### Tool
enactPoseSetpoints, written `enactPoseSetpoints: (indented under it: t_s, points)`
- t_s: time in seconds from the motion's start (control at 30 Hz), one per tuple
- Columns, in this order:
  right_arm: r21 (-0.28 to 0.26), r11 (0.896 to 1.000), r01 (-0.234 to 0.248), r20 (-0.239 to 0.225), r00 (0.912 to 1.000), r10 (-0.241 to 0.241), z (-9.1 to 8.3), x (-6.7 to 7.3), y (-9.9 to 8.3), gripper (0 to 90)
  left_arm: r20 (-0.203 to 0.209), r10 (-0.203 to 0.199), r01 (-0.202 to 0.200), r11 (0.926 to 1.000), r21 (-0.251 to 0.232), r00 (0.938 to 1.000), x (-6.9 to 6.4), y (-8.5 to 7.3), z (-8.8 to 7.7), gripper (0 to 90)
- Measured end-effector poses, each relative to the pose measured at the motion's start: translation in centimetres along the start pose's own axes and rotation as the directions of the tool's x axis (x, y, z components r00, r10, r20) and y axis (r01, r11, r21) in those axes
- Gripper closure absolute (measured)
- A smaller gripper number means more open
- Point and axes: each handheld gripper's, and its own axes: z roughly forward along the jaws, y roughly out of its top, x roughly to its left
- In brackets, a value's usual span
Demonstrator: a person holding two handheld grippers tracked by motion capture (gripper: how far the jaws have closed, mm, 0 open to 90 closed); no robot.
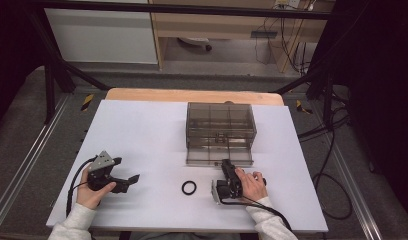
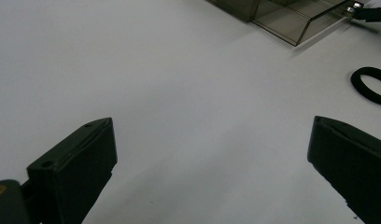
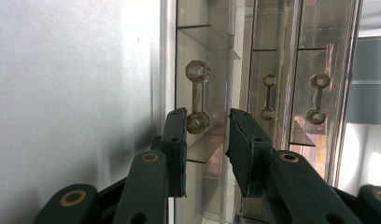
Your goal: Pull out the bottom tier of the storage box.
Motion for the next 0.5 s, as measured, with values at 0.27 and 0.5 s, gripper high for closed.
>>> enactPoseSetpoints:
  t_s: [0.27,0.5]
  points:
    - [-0.009,1.0,-0.012,-0.012,0.9999,0.012,-0.01,0.05,-0.2,67.9,0.0,0.0,0.0,1.0,0.0,1.0,-0.01,-0.02,0.01,0.9]
    - [-0.009,0.999,-0.045,-0.022,0.9987,0.045,-0.07,-0.14,-0.33,62.8,0.0,0.0,0.0,1.0,0.001,1.0,-0.02,-0.01,0.01,0.9]
